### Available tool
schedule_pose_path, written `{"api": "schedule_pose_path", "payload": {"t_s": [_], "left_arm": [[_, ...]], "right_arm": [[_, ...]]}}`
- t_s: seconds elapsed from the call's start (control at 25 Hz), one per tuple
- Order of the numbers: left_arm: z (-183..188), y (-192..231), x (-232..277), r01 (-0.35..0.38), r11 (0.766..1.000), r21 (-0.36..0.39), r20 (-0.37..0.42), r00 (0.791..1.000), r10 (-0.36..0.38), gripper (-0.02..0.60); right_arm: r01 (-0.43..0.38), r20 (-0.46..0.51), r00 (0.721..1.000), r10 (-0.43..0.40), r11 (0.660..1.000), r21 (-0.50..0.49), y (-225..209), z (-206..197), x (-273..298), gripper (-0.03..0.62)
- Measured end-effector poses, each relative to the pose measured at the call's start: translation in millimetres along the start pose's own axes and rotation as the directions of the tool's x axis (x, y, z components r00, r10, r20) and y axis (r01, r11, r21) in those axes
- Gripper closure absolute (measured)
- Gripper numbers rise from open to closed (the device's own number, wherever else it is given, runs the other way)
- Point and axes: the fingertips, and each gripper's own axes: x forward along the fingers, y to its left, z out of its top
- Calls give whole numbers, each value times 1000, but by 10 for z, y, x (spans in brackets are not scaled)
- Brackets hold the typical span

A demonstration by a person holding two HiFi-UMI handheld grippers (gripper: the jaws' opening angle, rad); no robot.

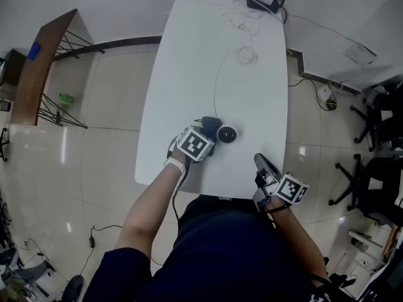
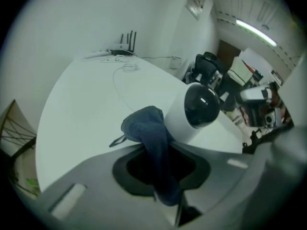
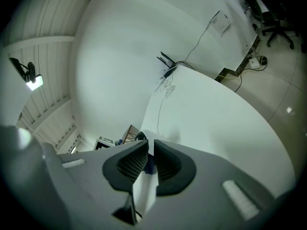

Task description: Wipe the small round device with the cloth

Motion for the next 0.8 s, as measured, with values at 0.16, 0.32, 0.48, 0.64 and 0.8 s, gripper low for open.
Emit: {"api": "schedule_pose_path", "payload": {"t_s": [0.16,0.32,0.48,0.64,0.8], "left_arm": [[98,106,-161,-37,999,31,26,999,37,511],[354,188,-566,-113,990,88,156,983,98,511],[661,-103,-911,-235,868,438,260,957,128,511],[793,-621,-947,-281,598,751,293,953,81,511],[608,-835,-751,-205,443,873,206,977,48,512]], "right_arm": [[-5,16,1000,5,1000,-5,62,-8,-7,551],[-11,37,999,11,1000,-19,90,61,1,551],[-17,42,999,18,1000,-22,118,73,54,551],[-30,29,999,31,999,-24,207,-3,128,551],[-18,29,999,19,1000,-21,215,-86,111,551]]}}
